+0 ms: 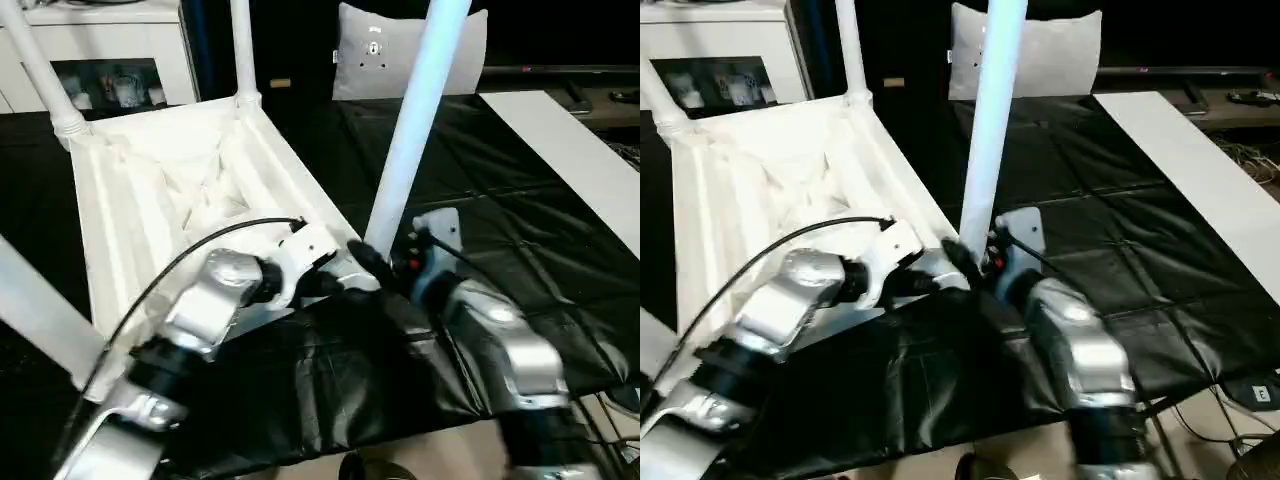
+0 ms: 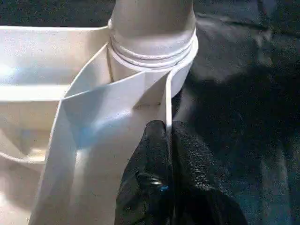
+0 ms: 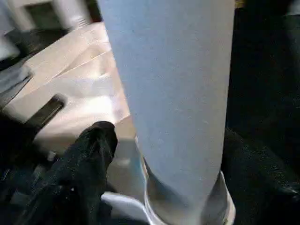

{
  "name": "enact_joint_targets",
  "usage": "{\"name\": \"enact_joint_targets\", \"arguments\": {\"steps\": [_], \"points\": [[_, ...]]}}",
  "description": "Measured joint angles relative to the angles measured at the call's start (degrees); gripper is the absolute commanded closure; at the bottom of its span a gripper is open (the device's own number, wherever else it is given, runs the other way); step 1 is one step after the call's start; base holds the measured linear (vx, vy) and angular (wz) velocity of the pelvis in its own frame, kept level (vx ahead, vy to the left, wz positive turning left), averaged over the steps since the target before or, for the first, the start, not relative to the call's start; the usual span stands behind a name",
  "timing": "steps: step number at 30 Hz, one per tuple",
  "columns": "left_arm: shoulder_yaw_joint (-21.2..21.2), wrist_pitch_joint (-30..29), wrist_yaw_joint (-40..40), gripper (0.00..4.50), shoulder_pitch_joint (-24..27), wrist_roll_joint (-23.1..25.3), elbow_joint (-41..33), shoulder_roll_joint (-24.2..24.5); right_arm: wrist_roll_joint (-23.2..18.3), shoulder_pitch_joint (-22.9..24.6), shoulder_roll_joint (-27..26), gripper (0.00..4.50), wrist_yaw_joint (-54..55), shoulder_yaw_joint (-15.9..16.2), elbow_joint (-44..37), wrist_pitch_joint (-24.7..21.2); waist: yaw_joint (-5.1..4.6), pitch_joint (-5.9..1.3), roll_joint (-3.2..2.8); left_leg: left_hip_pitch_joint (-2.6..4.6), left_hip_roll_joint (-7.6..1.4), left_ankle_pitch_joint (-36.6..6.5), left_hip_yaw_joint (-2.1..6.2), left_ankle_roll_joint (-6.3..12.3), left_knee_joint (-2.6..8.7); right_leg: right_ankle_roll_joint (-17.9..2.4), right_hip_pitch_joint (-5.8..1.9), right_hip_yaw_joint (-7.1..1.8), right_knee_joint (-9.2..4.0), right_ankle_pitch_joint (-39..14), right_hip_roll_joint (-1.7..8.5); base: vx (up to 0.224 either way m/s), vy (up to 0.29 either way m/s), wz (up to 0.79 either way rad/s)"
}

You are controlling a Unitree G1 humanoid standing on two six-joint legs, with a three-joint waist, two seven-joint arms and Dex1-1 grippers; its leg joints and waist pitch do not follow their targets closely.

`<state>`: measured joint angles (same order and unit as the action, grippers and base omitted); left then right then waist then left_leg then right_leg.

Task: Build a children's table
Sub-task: Rotate leg to tighten

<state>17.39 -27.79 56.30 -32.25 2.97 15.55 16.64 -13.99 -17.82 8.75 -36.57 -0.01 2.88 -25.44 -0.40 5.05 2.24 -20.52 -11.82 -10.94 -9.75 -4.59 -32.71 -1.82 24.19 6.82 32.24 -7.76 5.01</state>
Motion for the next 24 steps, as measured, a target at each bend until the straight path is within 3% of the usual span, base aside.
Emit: {"name": "enact_joint_targets", "arguments": {"steps": [7,14,15,24], "points": [[2.62,9.61,12.2,4.5,0.95,-1.42,0.55,7.35,-3.79,-0.38,11.48,0.03,-18.92,2.46,0.06,1.96,2.11,0.0,0.01,0.29,0.0,-0.1,-0.07,-0.19,-0.29,0.0,-0.22,-0.11,0.06,0.02,0.06,0.0,0.0,0.0],[4.88,17.41,21.23,4.5,0.14,-1.98,3.09,11.89,-4.41,-3.54,18.18,0.03,-33.92,7.49,2.6,2.53,2.9,-0.06,0.13,0.32,0.02,-0.16,-0.09,-0.29,-0.64,0.09,-0.24,-0.28,0.54,-0.05,0.13,0.0,0.0,0.0],[5.13,18.14,22.53,4.5,0.08,-2.12,3.25,12.29,-4.5,-4.13,18.51,0.3,-36.15,8.27,3.23,2.53,2.96,-0.05,0.15,0.32,0.02,-0.16,-0.1,-0.29,-0.72,0.1,-0.2,-0.32,0.67,-0.08,0.15,0.0,0.0,0.0],[7.94,21.52,27.4,4.5,-1.49,-2.25,4.54,11.93,-5.21,-7.69,18.99,0.91,-43.9,12.52,7.7,2.44,3.92,-0.08,0.36,0.29,0.01,-0.14,-0.13,-0.27,-1.15,0.38,-0.3,-0.53,0.92,-0.27,0.16,0.0,0.0,0.0]]}}
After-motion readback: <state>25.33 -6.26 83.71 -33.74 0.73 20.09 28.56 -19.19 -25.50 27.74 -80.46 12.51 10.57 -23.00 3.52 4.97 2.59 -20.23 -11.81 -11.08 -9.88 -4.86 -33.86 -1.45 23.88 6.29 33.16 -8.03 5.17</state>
